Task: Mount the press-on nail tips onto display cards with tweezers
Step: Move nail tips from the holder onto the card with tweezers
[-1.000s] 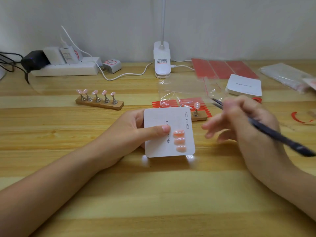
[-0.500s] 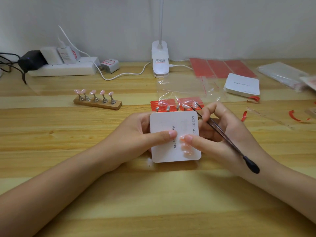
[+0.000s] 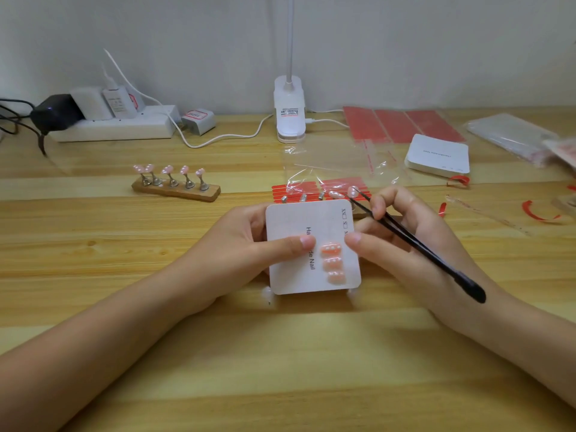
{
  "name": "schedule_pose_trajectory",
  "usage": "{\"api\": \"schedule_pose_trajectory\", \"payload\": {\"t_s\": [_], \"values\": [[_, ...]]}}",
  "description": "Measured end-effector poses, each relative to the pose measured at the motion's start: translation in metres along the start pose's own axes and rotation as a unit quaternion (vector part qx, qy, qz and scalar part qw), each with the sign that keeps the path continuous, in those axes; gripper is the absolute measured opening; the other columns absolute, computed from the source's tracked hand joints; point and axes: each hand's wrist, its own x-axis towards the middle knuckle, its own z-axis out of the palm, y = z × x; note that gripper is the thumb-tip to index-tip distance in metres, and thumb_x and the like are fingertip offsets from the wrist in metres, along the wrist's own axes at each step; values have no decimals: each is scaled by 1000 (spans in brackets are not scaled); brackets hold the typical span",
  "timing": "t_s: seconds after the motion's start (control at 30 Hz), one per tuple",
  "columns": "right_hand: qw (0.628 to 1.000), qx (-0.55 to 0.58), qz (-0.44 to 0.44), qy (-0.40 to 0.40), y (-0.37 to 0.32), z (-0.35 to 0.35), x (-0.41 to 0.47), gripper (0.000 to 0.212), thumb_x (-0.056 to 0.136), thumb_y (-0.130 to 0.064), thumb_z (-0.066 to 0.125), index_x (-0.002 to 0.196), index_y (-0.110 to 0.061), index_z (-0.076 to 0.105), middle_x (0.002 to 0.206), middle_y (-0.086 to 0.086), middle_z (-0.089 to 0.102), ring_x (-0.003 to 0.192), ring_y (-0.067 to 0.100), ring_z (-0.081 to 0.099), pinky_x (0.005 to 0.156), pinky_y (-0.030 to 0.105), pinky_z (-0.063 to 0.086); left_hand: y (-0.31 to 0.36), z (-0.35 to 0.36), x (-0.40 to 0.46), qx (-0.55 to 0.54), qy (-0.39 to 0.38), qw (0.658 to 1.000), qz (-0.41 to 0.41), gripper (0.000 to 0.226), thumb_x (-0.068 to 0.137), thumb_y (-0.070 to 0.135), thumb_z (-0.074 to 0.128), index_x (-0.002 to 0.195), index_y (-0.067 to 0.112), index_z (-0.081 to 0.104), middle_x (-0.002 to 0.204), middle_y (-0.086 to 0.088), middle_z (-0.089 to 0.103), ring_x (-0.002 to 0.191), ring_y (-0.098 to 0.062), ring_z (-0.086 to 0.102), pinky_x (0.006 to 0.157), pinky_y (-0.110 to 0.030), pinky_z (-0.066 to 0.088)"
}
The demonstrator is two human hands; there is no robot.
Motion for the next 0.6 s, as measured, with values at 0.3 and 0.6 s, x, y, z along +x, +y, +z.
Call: {"api": "schedule_pose_trajectory", "payload": {"t_s": [0.3, 0.6], "values": [[1000, -12, 6, 11, -1, -1, -1, 30, 81, 9, 57, 81, -12, 36, 65, 2, 67, 65, 10, 66, 66, 23, 54, 0, -2, -1, 7, 4, 1000, -4, 36, 62, 29, 67, 98, 22, 66, 94, 8, 73, 83, -7, 69, 60, -16, 51], [998, 20, -24, 61, -1, 0, -1, 29, 80, 4, 59, 81, -14, 37, 64, 0, 66, 65, 14, 59, 63, 17, 49, 5, -8, -5, 42, -57, 997, -1, 16, 68, 38, 71, 84, 38, 73, 87, 8, 73, 76, -4, 67, 60, -18, 52]]}}
